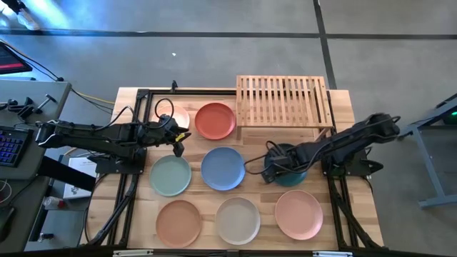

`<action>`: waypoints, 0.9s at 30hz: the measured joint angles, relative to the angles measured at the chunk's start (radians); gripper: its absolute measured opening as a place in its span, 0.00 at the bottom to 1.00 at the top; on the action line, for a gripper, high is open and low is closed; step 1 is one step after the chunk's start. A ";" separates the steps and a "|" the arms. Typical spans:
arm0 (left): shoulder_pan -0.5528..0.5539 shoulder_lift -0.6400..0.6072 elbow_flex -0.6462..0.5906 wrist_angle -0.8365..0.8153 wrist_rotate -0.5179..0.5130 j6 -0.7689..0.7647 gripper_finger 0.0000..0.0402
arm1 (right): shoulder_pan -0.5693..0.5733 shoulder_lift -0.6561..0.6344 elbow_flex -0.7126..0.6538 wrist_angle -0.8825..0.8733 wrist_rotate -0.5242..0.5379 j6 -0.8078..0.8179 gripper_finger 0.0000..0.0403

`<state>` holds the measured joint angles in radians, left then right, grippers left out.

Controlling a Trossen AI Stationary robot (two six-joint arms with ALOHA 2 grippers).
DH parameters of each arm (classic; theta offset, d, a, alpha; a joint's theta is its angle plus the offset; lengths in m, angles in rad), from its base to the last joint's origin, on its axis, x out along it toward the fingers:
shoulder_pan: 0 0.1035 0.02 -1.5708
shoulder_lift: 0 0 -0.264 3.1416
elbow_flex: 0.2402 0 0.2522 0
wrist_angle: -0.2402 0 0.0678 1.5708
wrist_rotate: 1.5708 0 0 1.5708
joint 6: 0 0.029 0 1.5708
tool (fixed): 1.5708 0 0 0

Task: Place and stack plates onto a shelf
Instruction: Put the green plate on the shelf

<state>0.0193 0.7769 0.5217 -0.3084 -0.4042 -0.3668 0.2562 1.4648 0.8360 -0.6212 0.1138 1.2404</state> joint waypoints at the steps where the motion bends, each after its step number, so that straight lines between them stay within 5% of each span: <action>1: 0.000 0.000 0.000 0.000 0.000 0.000 0.22 | 0.000 0.011 0.000 0.015 -0.008 -0.011 0.19; 27: 0.000 0.000 0.000 0.022 0.000 0.000 0.22 | 0.028 0.102 0.000 0.101 0.017 -0.071 0.19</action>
<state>0.0193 0.7769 0.5217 -0.2867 -0.4038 -0.3672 0.2844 1.5673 0.8360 -0.5203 0.1308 1.1694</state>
